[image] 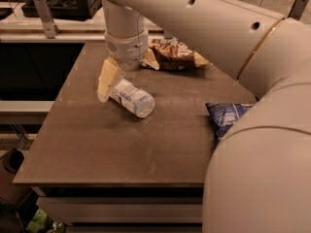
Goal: Place blue plastic bottle upright
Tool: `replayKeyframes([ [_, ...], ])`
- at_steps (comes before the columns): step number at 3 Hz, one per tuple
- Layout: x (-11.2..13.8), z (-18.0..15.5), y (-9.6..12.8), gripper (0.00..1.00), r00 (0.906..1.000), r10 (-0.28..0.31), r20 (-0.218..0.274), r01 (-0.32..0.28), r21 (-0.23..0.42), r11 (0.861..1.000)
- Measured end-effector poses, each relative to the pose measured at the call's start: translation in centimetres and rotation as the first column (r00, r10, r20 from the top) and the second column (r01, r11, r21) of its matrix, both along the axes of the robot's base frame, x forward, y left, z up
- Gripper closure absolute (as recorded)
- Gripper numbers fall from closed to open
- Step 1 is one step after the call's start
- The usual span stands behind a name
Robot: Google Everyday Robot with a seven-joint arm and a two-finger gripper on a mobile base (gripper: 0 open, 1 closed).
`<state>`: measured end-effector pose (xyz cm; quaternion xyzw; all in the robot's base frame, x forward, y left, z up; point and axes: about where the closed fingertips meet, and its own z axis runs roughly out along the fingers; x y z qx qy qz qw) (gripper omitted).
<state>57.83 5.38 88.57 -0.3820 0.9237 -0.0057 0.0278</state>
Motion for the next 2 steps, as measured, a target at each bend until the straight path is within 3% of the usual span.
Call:
replayKeyframes([
  [2,-0.1,-1.6,2.2,0.00,0.9983,0.050,-0.029,-0.050,0.023,0.999],
])
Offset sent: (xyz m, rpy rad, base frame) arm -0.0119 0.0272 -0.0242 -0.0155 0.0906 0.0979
